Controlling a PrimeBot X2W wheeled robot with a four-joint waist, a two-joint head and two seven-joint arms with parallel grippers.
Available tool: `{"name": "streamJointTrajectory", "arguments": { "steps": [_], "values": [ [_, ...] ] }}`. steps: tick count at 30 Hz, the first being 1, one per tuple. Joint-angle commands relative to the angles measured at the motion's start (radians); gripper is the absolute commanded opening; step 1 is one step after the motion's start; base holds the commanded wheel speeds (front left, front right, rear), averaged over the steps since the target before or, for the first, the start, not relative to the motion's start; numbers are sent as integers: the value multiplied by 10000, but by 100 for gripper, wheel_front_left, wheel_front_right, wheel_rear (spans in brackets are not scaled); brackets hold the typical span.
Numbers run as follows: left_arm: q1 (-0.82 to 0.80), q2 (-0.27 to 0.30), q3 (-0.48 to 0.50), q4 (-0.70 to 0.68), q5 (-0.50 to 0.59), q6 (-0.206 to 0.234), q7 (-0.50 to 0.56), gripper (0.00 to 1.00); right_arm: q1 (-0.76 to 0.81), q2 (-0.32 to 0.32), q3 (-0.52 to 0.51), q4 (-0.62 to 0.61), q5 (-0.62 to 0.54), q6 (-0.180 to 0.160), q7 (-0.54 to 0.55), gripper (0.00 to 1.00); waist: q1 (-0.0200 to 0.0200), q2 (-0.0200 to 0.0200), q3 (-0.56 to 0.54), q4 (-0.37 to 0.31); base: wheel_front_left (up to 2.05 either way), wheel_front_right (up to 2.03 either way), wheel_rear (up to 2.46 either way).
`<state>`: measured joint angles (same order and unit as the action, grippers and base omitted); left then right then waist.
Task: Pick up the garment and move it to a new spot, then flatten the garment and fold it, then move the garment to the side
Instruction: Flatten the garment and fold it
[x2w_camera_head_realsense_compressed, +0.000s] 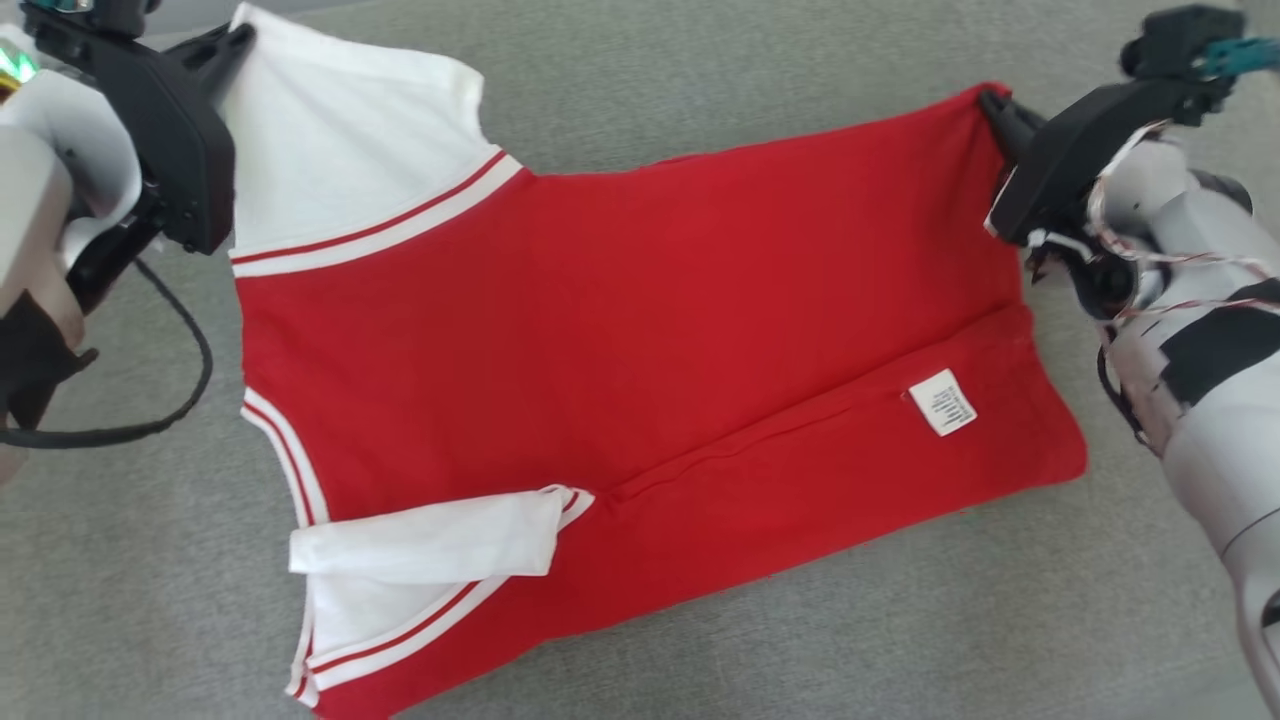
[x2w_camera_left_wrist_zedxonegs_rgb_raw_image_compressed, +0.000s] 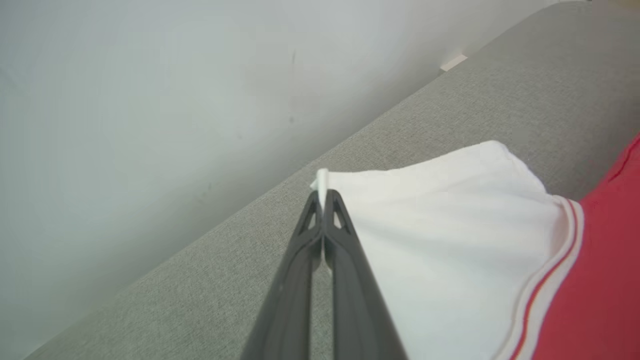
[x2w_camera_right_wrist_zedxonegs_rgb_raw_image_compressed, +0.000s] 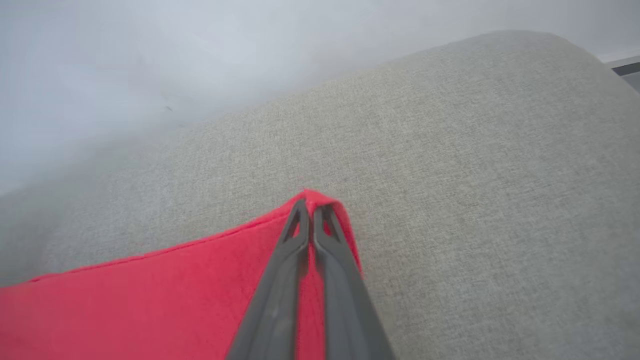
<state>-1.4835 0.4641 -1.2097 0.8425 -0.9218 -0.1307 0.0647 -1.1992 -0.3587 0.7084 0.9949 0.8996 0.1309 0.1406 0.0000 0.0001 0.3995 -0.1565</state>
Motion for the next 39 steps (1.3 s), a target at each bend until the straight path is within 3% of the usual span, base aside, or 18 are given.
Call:
{"name": "streamJointTrajectory", "arguments": {
  "steps": [1,7,10,20,26,39],
  "values": [
    [-178,100,-146,-129,102,5,-223,0,127,-149,-28,-150,324,-3,65,0,0,-1,-9,166,0,0,0],
    [14,450,-485,-1026,-104,5,-925,0,649,-844,346,-1025,1364,-3,702,0,0,-1,-200,536,0,0,0],
    [321,704,-554,-1634,-374,5,-1275,0,1058,-1506,598,-1550,1892,-3,998,0,0,-1,-425,763,0,0,0],
    [1776,1993,-657,-4058,-835,7,-2035,0,2457,-2864,1007,-2788,3477,-3,1492,0,0,-1,-1167,1345,0,0,0],
    [2856,2801,-595,-5887,-1272,635,-2371,0,3112,-3398,1175,-3372,4009,-3,1654,0,0,-1,-1416,1505,0,0,0],
    [5614,4096,-633,-9691,-1623,2504,-2723,0,4359,-4051,1569,-4243,4538,-3,1588,0,0,-1,-1737,1570,0,0,0]
  ]
}}
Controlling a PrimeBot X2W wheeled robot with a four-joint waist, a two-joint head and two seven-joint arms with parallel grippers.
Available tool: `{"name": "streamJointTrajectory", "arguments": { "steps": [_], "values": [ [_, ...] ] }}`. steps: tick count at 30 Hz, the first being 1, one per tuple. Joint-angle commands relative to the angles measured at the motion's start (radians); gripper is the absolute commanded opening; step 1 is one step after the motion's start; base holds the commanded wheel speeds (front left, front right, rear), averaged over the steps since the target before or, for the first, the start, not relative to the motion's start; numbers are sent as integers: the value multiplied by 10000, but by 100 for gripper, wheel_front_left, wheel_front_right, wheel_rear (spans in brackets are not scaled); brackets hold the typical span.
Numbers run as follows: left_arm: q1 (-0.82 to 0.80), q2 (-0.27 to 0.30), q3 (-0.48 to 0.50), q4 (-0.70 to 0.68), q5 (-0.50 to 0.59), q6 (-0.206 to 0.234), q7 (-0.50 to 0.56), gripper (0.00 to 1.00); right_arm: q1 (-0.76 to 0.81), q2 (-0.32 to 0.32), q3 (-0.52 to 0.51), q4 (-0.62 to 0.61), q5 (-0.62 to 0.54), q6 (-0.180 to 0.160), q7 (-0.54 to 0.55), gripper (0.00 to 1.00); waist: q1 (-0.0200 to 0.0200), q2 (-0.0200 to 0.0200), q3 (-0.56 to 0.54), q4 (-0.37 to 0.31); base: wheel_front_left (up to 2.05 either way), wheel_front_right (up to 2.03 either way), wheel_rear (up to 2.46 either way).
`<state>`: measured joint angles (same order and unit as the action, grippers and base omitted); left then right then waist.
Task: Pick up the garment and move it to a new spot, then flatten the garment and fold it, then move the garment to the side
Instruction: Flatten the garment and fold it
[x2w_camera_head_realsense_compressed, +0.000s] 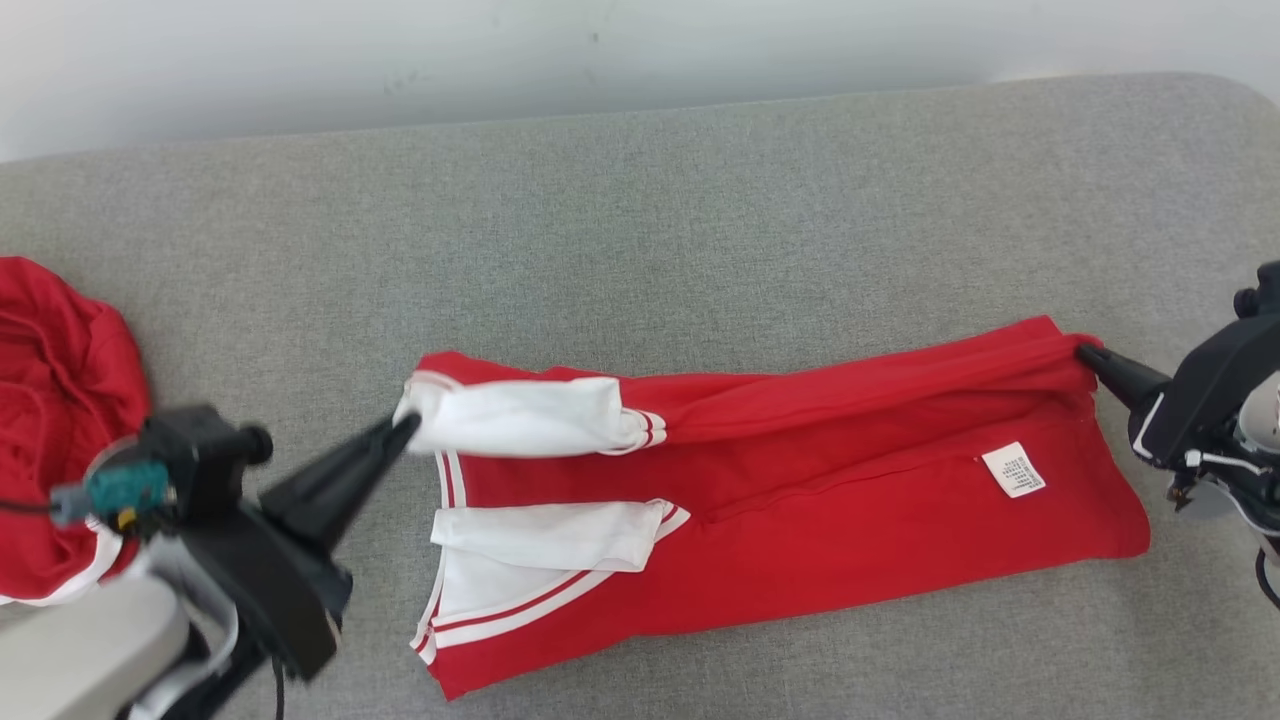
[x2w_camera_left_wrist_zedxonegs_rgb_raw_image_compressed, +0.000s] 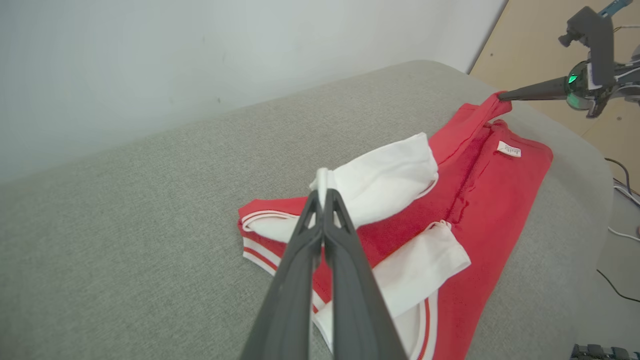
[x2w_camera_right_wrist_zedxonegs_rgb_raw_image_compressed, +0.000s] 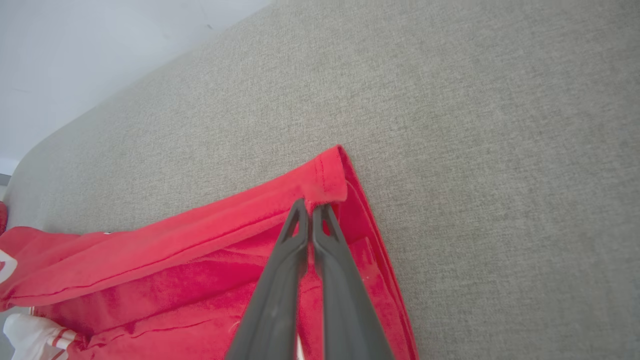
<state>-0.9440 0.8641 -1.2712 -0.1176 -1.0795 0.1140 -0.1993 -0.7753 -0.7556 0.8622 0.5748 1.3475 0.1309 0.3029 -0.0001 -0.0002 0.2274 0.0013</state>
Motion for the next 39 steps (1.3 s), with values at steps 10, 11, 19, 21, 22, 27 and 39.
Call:
{"name": "streamJointTrajectory", "arguments": {
  "steps": [10,11,19,21,22,27,39],
  "values": [
    [1540,487,-30,-1187,-341,902,-346,0,838,-553,10,-412,443,-3,-123,0,1,2,-81,30,0,0,0],
    [1664,478,-30,-1241,-363,937,-378,0,895,-575,24,-438,452,-3,-161,0,1,2,-79,29,0,0,0],
    [2352,138,-42,-1050,-366,1094,-521,0,1264,-459,89,-265,489,-3,-287,0,1,2,-16,61,0,0,0],
    [2485,52,-34,-849,-319,1076,-548,0,1342,-431,113,-201,459,-3,-318,0,1,2,-2,69,0,0,0],
    [2559,-24,-33,-733,-294,1079,-567,0,1356,-427,129,-173,417,-3,-347,0,1,2,4,70,0,0,0],
    [2825,-349,-20,-7,-72,1034,-607,0,1543,-239,148,150,411,-3,-484,0,1,2,-9,45,0,0,0],
    [3391,-1249,-48,977,243,1000,-649,65,1617,306,265,592,315,-3,-727,69,1,2,-353,-69,0,0,0]
  ]
}}
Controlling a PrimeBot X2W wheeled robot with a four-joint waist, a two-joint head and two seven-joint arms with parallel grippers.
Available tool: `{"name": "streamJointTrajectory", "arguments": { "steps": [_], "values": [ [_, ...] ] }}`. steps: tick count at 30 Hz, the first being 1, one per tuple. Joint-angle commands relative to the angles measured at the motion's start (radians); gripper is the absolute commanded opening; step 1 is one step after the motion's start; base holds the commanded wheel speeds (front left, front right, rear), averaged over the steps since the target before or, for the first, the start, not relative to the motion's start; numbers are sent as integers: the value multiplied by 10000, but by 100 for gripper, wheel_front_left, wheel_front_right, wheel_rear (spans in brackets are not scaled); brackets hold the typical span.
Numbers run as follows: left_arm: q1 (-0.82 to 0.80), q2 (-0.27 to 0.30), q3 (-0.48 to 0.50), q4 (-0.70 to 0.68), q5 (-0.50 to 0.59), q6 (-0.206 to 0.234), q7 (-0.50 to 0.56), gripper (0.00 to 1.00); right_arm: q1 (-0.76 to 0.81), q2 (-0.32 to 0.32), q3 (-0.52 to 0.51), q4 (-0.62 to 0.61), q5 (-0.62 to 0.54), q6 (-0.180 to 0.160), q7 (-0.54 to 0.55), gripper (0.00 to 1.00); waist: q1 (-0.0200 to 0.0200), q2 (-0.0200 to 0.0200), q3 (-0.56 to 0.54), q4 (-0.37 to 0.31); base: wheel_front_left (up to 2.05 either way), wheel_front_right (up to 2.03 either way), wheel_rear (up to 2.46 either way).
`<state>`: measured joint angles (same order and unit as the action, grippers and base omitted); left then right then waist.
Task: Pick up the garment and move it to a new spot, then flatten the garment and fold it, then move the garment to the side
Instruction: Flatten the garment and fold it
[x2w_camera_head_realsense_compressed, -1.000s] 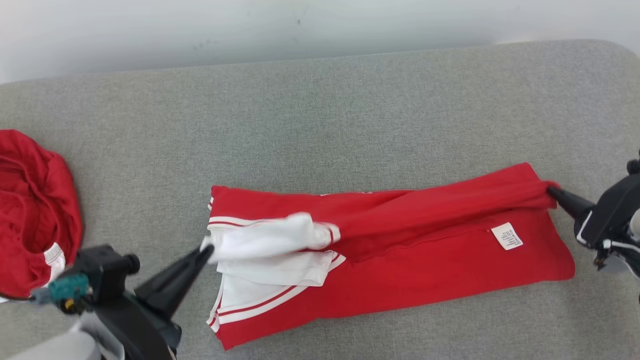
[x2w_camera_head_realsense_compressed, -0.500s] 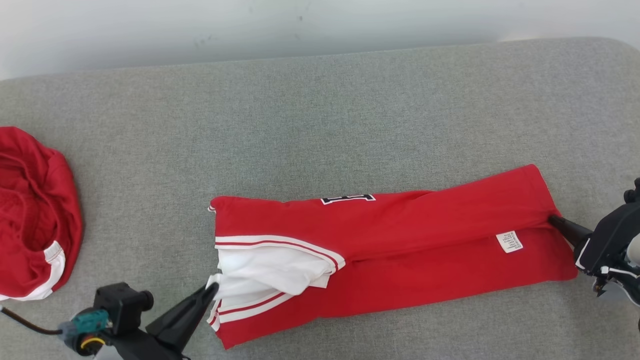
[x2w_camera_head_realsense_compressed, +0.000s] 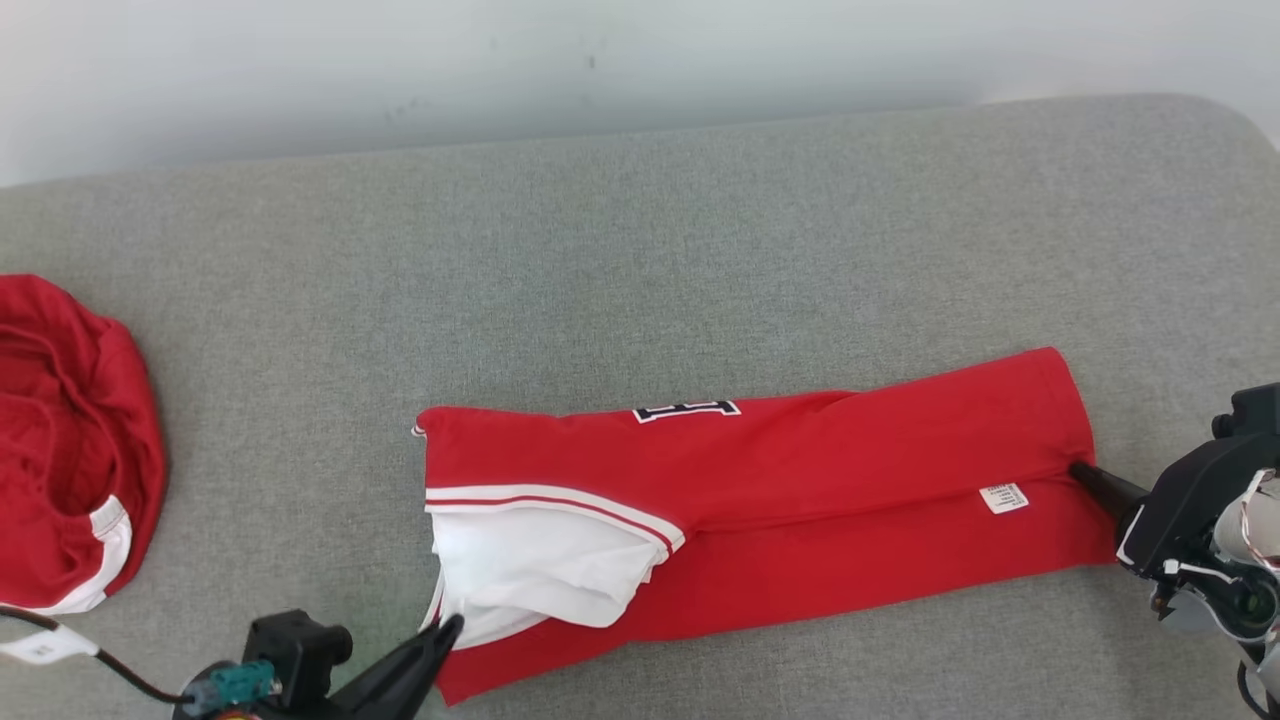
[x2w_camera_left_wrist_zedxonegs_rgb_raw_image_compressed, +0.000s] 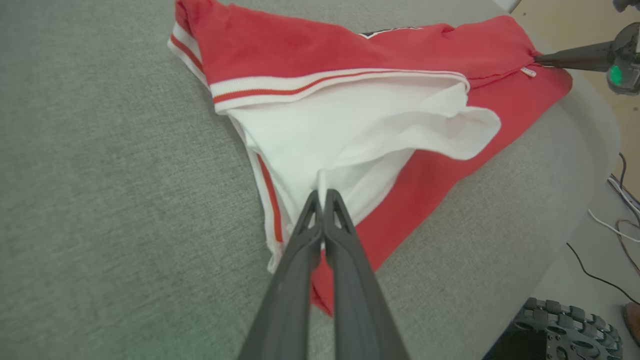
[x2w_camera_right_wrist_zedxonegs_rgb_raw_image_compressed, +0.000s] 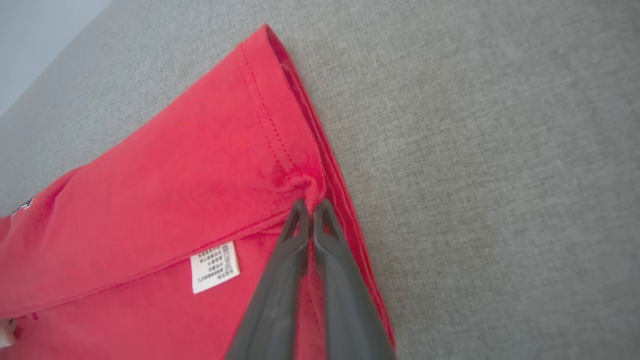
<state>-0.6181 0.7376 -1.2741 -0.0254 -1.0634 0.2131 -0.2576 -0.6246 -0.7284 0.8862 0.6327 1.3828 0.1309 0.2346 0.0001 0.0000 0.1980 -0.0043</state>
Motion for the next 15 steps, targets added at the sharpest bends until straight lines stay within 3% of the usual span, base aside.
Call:
{"name": "streamJointTrajectory", "arguments": {
  "steps": [1,2,5,8,12,15],
  "values": [
    [206,-45,-23,121,76,8,-67,95,142,52,35,39,-52,-3,-92,100,-1,0,-115,-19,0,0,0],
    [305,-104,-29,170,27,25,-61,100,189,75,34,59,-45,-3,-152,100,-1,0,-178,-24,0,0,0],
    [482,-236,97,292,-71,208,-72,100,252,-8,-55,1,-68,-3,-490,100,-1,0,-341,-26,0,0,0],
    [814,-365,459,392,-148,670,-81,100,420,-133,-302,-118,-2,-3,-1174,100,-1,0,-529,-8,0,0,0],
    [1644,-969,2018,168,126,1521,-79,100,798,-163,-581,-364,-115,-3,-2368,100,-1,0,-791,9,0,0,0],
    [2461,-1404,3101,-30,741,1865,-76,100,1076,-201,-485,-415,-598,-3,-3075,100,-1,0,-993,10,0,0,0]
  ]
}}
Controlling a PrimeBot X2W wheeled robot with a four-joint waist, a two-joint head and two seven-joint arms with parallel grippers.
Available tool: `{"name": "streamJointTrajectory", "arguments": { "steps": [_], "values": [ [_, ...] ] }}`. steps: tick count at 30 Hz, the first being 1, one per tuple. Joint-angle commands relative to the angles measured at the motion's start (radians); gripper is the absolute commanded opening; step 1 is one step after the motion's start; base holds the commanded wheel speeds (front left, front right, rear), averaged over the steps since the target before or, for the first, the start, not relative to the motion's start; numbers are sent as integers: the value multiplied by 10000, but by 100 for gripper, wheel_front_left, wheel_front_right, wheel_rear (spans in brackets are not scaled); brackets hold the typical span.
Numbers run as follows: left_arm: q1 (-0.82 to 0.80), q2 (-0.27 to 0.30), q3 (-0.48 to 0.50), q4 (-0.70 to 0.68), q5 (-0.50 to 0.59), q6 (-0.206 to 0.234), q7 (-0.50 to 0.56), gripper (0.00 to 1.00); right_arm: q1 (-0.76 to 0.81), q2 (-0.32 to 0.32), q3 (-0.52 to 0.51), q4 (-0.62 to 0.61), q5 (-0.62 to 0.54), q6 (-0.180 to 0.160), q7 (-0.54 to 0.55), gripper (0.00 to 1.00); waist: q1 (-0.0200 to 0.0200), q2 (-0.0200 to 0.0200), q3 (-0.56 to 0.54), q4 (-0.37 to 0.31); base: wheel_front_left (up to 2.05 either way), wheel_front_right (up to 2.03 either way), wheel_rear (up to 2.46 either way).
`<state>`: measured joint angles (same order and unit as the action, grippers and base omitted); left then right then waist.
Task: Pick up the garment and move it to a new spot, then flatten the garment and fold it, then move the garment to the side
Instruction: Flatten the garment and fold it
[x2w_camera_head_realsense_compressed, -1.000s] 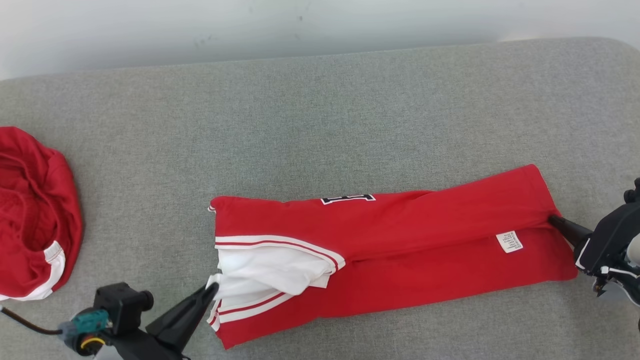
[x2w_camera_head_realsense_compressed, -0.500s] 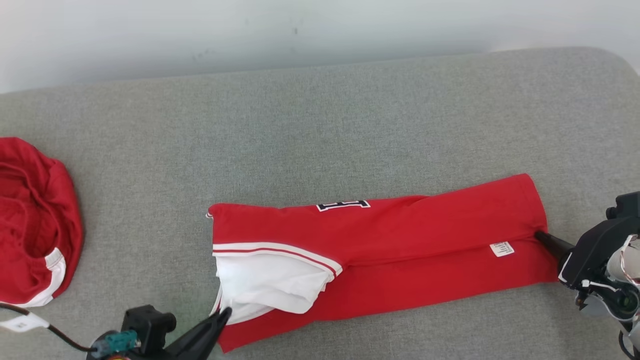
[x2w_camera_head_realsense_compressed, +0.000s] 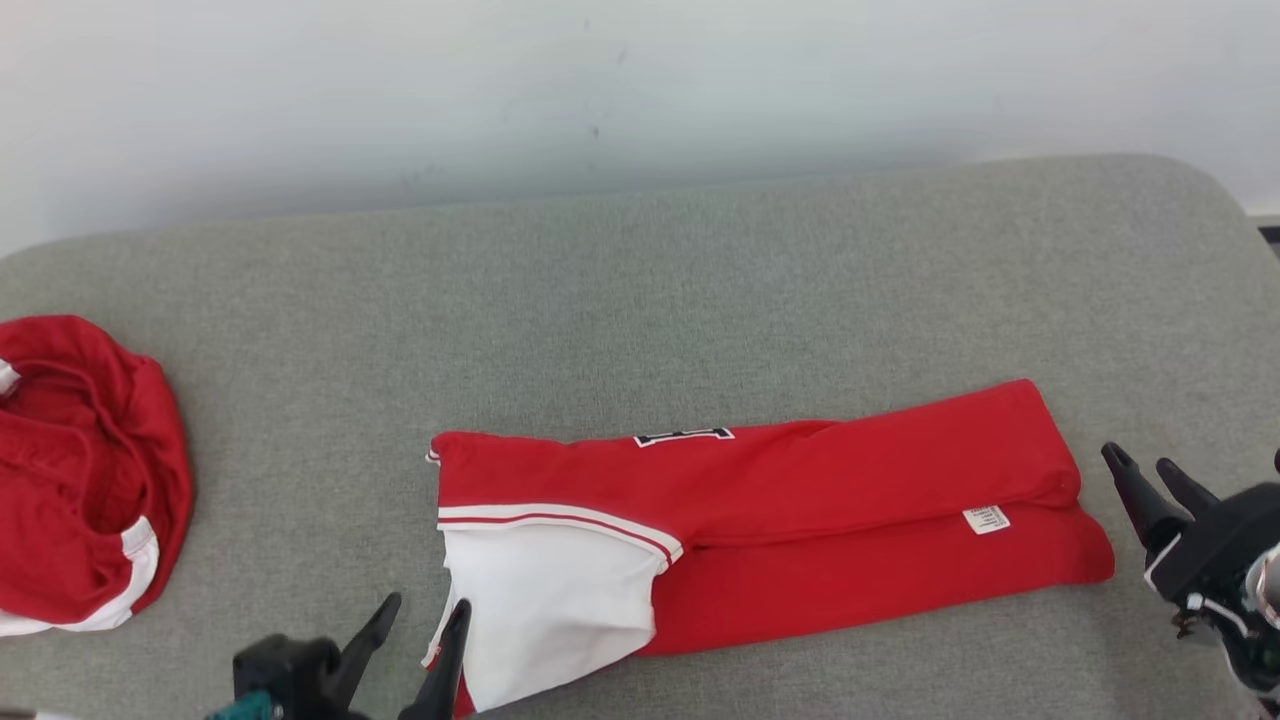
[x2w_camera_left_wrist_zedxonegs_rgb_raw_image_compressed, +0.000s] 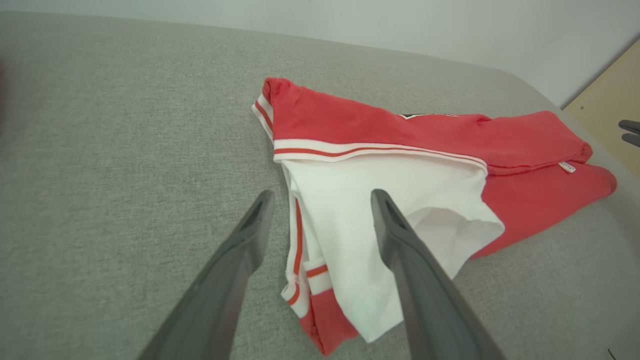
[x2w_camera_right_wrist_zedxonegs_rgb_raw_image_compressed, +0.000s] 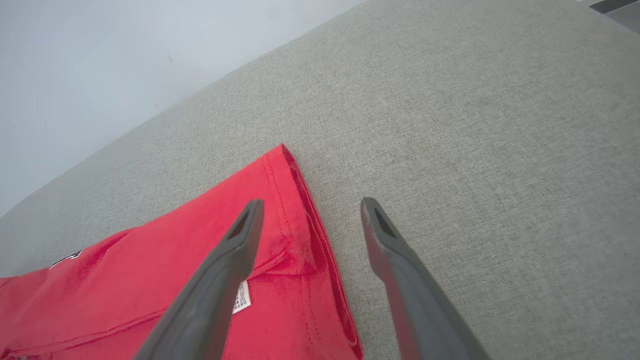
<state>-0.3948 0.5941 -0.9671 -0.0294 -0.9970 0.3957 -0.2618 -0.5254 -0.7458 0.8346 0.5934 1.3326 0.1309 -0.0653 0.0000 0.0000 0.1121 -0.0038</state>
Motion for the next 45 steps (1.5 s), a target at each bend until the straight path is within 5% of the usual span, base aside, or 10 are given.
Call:
{"name": "streamJointTrajectory", "arguments": {
  "steps": [1,9,18,25,38,43,44,45],
  "values": [
    [447,-125,313,-41,329,110,-34,100,141,2,58,11,-313,-3,-340,100,0,0,-207,-2,0,0,0],
    [1791,-1053,1822,-325,2085,213,-36,100,519,597,-140,683,-1655,-3,-1797,100,0,0,-669,27,0,0,0],
    [2930,-2012,2705,-465,4077,6,-36,100,1397,1594,-1630,1233,-2802,-3,-2003,100,0,0,-1058,323,0,0,0],
    [3067,-2411,2742,-392,4658,-401,-36,100,1602,2111,-2711,1730,-2943,-3,-2006,100,0,0,-817,735,0,0,0],
    [2887,-2691,2851,-77,4985,-1044,-37,100,739,2606,-2957,3538,-2486,-3,-1927,100,0,0,-279,1157,0,0,0],
    [2896,-2725,2917,-99,4998,-1183,-37,100,677,2824,-2827,3868,-2414,-3,-1819,85,0,0,-246,1143,0,0,0],
    [2924,-2748,2938,-119,4980,-1238,-37,100,655,2919,-2756,4011,-2356,-3,-1786,68,0,0,-242,1120,0,0,0],
    [2924,-2748,2938,-119,4980,-1238,-37,100,655,2919,-2756,4011,-2356,-3,-1786,68,0,0,-242,1120,0,0,0]
  ]
}}
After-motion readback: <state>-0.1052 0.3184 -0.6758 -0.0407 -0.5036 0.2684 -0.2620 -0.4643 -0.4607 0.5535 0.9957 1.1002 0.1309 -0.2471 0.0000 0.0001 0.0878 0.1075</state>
